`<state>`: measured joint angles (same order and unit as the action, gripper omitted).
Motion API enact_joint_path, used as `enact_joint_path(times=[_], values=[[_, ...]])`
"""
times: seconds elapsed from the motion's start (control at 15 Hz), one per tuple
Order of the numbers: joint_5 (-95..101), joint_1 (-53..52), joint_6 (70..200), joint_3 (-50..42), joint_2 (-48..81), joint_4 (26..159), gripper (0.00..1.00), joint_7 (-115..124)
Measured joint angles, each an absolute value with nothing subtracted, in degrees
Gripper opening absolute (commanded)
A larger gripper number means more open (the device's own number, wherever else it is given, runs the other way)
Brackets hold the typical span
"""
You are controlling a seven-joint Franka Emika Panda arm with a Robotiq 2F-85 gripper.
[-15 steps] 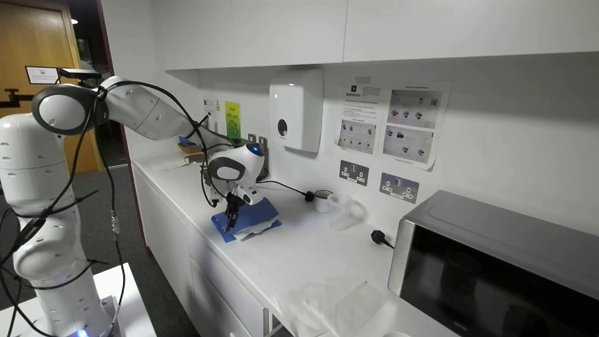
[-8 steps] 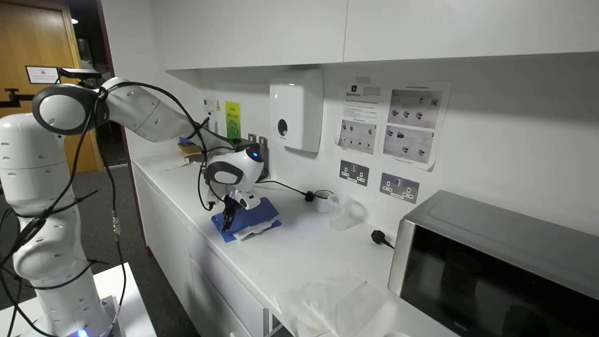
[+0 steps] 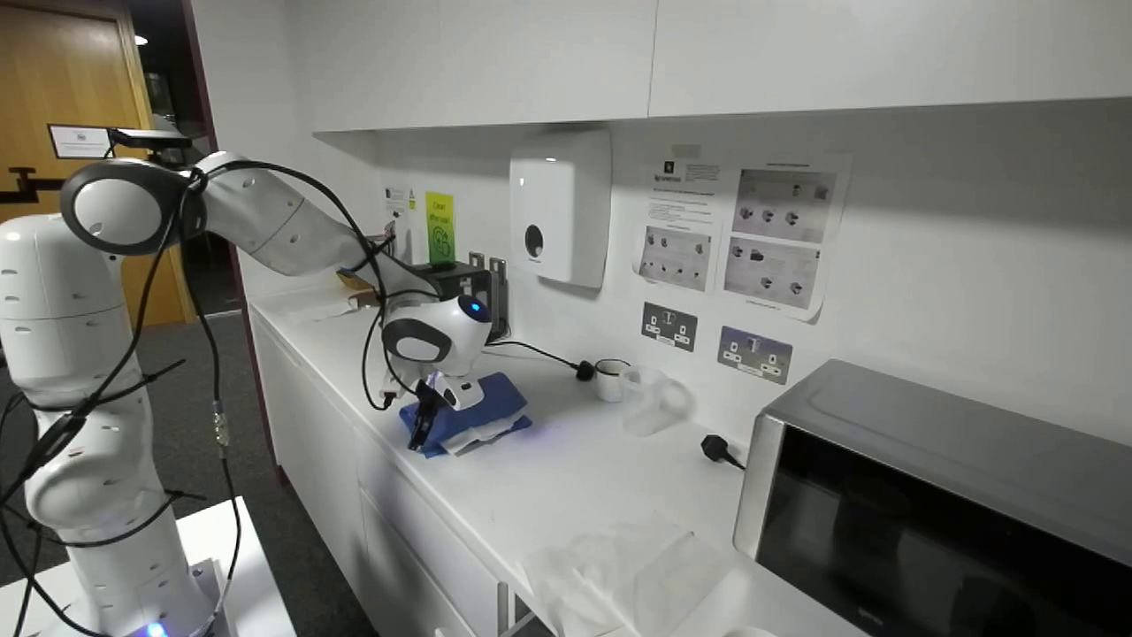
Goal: Unfold the blue towel
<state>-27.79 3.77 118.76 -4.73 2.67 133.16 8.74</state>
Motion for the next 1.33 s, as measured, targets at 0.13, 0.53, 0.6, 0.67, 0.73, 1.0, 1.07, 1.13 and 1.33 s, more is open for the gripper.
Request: enact_joint_path(times=[0.13, 0.53, 0.6, 0.67, 0.73, 1.0, 1.07, 1.13, 1.33], values=[[-27.5, 3.7, 121.1, -4.6, 2.7, 133.7, 1.00, 8.7], [-27.2, 3.6, 125.0, -3.9, 2.6, 134.2, 1.00, 8.7], [-27.1, 3.6, 125.4, -3.9, 2.6, 134.2, 1.00, 8.7], [-27.1, 3.6, 126.0, -3.8, 2.5, 134.3, 1.00, 8.7], [-27.0, 3.5, 126.5, -3.7, 2.3, 134.3, 1.00, 8.7], [-25.6, 3.1, 127.8, -3.7, 2.2, 134.4, 1.00, 8.7], [-25.1, 2.9, 128.1, -3.7, 2.2, 134.4, 1.00, 8.7], [-24.6, 2.9, 128.4, -3.6, 2.2, 134.4, 1.00, 8.7], [-23.2, 2.8, 128.5, -3.6, 2.2, 134.3, 0.67, 8.7]])
